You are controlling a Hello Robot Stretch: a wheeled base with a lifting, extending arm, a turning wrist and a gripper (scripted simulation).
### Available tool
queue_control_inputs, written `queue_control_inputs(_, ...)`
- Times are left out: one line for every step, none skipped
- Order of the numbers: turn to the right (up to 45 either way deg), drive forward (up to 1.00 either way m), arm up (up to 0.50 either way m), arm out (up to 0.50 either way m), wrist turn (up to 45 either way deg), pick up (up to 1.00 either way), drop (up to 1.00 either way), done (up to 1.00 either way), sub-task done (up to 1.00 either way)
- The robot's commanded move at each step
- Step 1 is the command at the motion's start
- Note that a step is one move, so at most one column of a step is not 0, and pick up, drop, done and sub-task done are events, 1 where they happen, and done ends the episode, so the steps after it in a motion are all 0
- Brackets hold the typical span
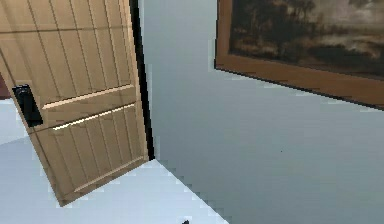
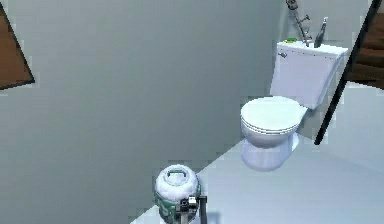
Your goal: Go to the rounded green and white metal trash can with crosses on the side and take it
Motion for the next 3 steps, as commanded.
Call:
queue_control_inputs(0.0, 0.00, 0.00, 0.00, 45.0, 0.00, 0.00, 0.00, 0.00)
queue_control_inputs(0.0, 0.00, 0.00, 0.00, 45.0, 0.00, 0.00, 0.00, 0.00)
queue_control_inputs(0.0, 0.00, 0.00, 0.00, 45.0, 0.00, 0.00, 0.00, 0.00)
